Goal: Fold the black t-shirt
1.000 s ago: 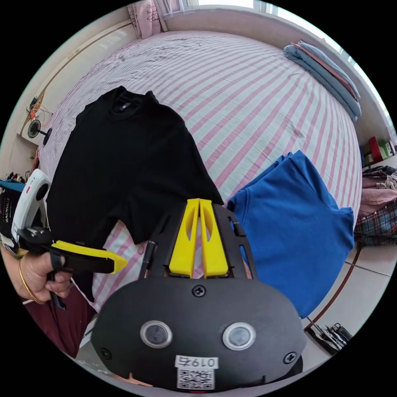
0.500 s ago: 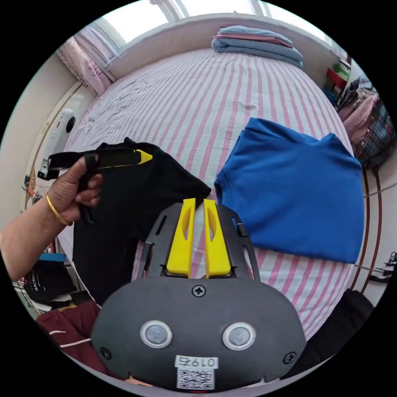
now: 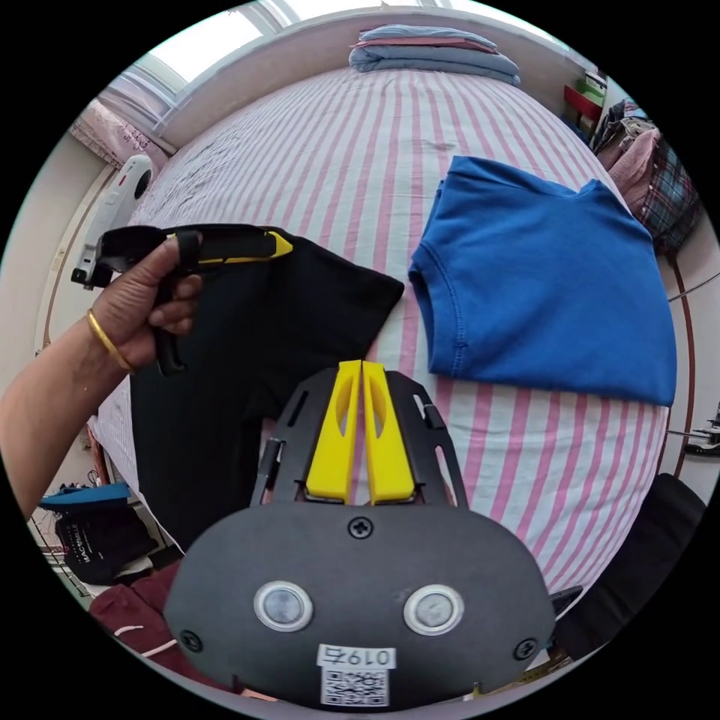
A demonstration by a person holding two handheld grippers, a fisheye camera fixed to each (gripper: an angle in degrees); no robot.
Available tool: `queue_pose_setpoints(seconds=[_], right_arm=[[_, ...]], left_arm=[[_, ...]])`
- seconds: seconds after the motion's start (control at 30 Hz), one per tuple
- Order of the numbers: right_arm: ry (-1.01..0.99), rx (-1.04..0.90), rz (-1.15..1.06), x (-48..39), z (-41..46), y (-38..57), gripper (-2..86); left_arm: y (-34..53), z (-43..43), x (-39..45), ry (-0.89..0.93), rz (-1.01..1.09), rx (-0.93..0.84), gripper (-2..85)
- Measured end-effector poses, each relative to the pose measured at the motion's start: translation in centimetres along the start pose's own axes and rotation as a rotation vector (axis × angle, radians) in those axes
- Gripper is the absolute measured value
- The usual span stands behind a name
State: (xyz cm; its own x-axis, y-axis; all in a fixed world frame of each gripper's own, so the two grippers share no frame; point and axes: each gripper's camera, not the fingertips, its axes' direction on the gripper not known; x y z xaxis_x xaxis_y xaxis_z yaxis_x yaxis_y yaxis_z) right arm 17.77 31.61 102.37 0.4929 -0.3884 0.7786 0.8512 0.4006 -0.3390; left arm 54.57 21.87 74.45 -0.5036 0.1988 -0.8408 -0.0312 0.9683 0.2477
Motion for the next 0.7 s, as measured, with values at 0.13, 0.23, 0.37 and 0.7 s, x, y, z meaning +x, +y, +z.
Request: queue_pose_setpoints(seconds=[0.13,0.23,0.37,0.7], right_arm=[[0.023,0.039,0.019,-0.1,-1.4,1.2,0.7],[0.032,0.049,0.005,-0.9,-2.2,2.1,-0.3],[0.083,0.122,-0.064,-2.7,-4.6,3.8,-0.9],[-0.015,0.146,-0.236,-6.8,-11.5,3.2,0.0]], left_arm=[[-0.4,-0.2,0.7,0.035,0.011,-0.007,0.7],[-0.2,-1.0,1.6,0.096,0.021,0.027,0.7],[2.8,-3.9,3.9,0.191,0.076,0.138,0.7],[20.2,-13.4,7.0,-0.056,0.218,0.149,0.7]])
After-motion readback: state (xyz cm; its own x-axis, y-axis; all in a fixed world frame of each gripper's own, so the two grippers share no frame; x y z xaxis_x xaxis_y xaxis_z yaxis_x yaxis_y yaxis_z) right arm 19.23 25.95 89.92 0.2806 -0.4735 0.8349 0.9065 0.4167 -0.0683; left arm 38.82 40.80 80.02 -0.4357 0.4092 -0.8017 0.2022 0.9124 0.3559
